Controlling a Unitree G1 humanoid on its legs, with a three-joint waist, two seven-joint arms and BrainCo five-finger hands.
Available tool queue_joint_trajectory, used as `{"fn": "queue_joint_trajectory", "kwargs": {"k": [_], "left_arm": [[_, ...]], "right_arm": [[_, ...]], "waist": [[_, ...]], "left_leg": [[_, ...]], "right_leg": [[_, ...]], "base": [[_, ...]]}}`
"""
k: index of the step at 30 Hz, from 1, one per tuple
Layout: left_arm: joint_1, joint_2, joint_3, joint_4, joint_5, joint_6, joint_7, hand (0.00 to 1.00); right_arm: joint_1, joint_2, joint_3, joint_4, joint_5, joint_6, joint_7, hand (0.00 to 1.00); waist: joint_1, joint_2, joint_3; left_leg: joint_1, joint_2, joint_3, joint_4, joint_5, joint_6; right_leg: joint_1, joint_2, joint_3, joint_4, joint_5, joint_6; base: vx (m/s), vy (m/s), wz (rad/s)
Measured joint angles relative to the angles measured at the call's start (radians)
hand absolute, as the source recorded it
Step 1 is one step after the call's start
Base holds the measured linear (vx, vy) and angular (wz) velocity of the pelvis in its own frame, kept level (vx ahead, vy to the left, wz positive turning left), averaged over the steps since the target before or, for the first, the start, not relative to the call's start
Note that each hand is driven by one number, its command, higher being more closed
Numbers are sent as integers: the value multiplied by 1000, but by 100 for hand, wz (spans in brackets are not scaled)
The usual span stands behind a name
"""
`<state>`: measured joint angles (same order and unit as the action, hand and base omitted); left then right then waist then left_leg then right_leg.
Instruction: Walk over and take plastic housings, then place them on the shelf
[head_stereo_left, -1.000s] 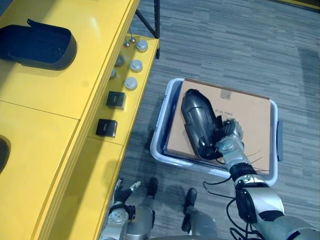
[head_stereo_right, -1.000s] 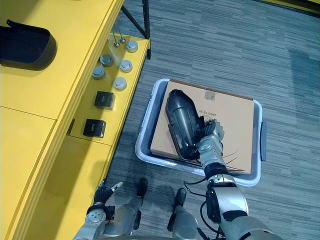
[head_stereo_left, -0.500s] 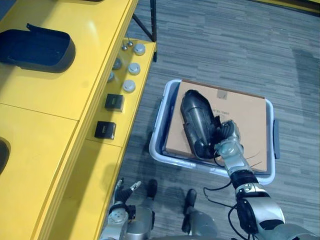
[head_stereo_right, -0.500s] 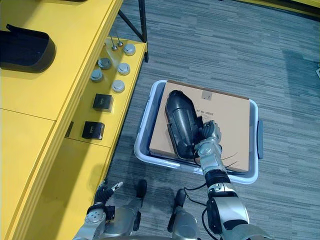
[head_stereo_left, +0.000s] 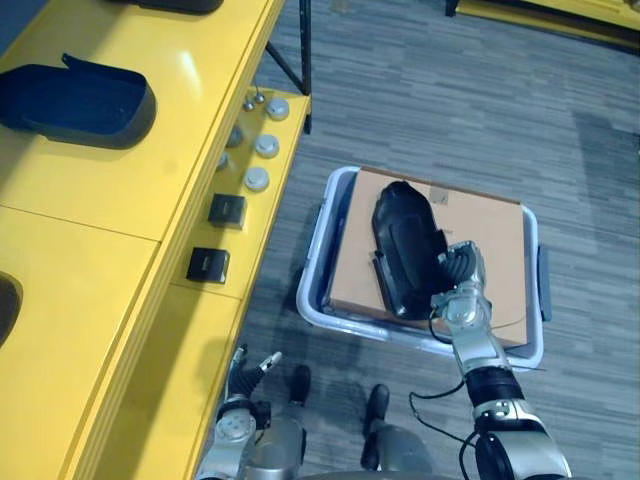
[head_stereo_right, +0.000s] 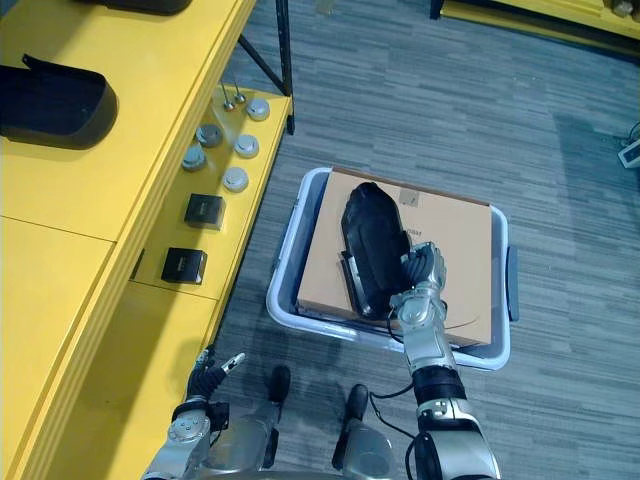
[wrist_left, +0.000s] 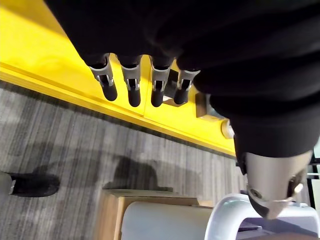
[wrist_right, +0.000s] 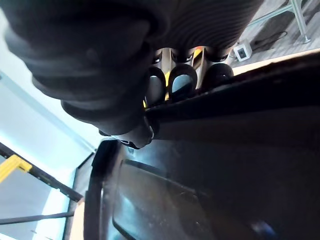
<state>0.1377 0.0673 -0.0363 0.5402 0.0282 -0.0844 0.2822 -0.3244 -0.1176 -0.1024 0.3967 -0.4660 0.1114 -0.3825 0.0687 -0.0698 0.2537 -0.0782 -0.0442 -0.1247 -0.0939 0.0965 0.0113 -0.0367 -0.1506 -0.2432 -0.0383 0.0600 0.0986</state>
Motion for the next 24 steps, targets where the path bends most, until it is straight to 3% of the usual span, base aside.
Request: {"fn": "queue_joint_trajectory", "kwargs": {"k": [13, 17, 24], "left_arm": [[59, -4, -15, -194, 3, -1, 6, 0], [78, -6, -51, -355, 4, -9, 11, 0], [42, -15, -162, -585, 5, -43, 51, 0]], "right_arm": [[78, 13, 4, -236, 36, -68, -34, 100], [89, 13, 17, -333, 33, -75, -40, 100], [87, 13, 151, -493, 19, -130, -61, 100]], "waist": [[-2, -3, -48], [-4, -2, -64], [-29, -5, -97]], "left_leg": [[7, 3, -5, 0, -4, -4], [12, -1, -8, 0, -1, 0], [28, -7, -8, 0, -1, 0]], "right_leg": [[9, 1, -3, 0, -1, 0], [14, -4, -8, 2, -8, 2], [34, -11, -23, 3, -12, 4]], "base": [[-11, -6, 1], [7, -8, 2], [1, -3, 2]]}}
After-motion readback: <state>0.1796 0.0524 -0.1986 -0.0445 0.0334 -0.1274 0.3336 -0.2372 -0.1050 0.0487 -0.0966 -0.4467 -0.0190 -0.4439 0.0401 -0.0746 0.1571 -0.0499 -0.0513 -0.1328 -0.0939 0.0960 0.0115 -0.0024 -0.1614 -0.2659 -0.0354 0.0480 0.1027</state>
